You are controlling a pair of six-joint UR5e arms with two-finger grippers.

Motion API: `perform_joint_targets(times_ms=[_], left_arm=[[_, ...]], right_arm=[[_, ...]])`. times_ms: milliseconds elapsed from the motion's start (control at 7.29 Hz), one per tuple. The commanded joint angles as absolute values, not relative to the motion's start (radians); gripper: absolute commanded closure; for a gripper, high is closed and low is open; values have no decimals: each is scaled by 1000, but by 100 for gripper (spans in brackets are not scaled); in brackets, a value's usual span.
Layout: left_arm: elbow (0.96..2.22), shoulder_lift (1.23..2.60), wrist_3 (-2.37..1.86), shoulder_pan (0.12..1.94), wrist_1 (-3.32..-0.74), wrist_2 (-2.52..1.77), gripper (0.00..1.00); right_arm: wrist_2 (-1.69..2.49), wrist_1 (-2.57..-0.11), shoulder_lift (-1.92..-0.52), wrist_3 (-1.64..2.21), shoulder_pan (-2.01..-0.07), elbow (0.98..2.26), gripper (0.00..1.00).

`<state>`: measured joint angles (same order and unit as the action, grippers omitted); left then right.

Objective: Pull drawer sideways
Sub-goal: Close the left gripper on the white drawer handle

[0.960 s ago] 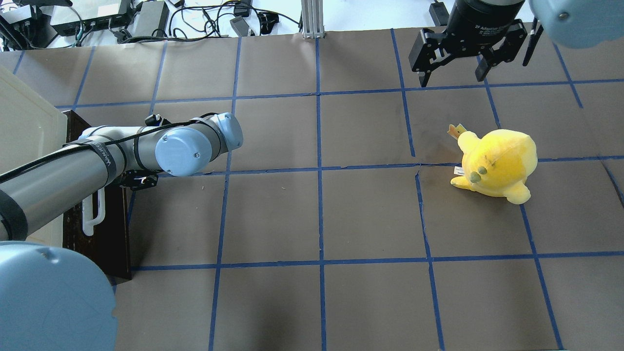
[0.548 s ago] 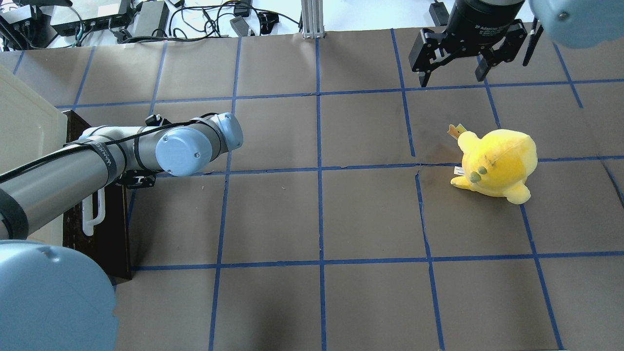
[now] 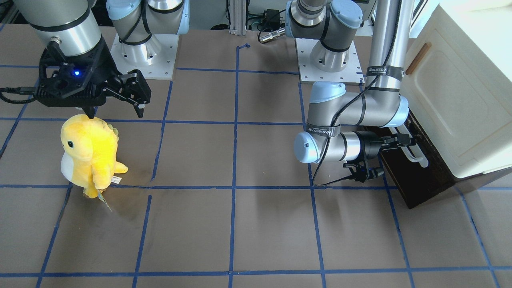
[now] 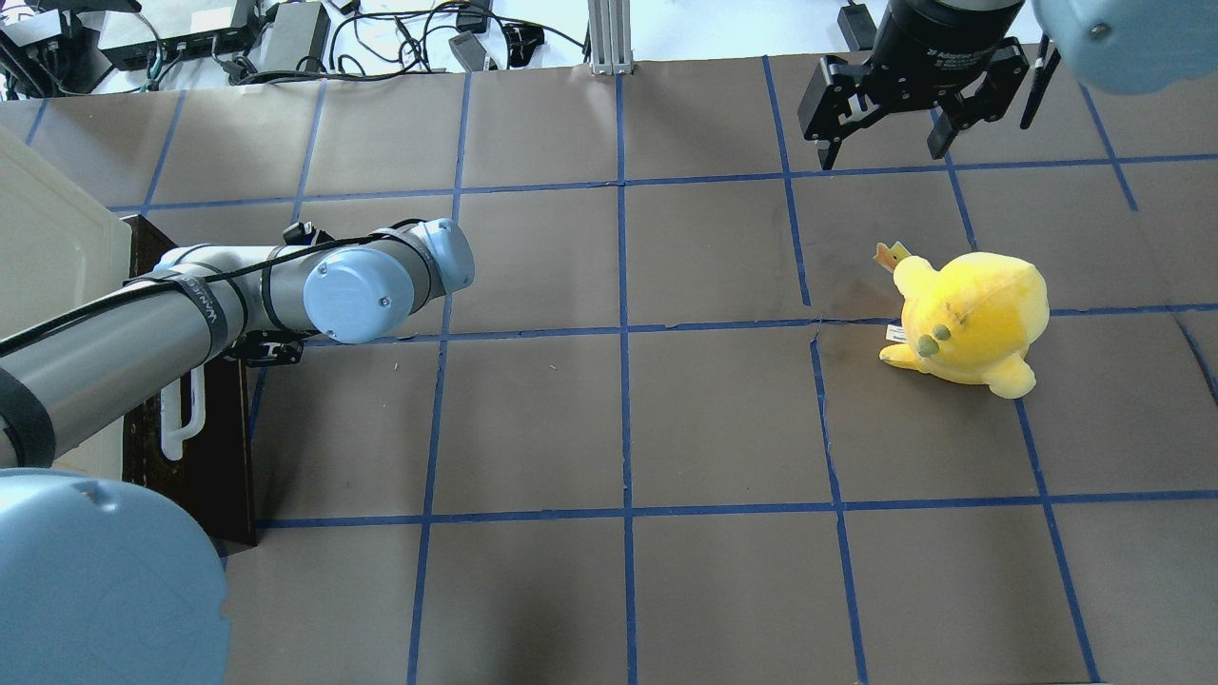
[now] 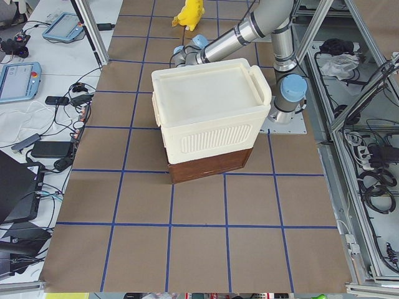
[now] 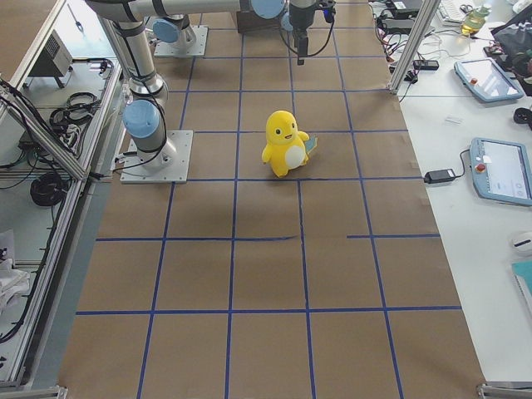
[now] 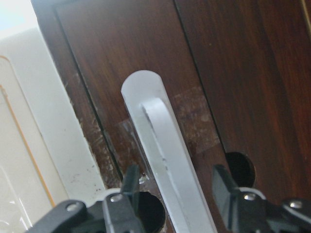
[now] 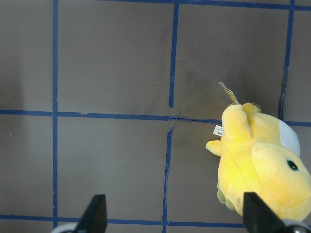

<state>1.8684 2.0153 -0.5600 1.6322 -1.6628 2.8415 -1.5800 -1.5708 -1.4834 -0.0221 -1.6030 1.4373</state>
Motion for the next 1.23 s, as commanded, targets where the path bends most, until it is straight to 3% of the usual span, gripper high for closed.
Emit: perform_joint_targets(times_ms=[0,960,1097], left_arm=[[1868,2014,-561,1632,-1663,2841,51],[1868,2016,-566,1632,-1661,2836,58],[1868,2016,-566,1632,-1660,2835,69]], right_arm=[[-1580,-1571,-1483,-21,-1603,1437,0],[-1580,-1571,-1483,-21,-1603,1437,0],[-1580,-1571,-1483,-23,-1603,1437,0]])
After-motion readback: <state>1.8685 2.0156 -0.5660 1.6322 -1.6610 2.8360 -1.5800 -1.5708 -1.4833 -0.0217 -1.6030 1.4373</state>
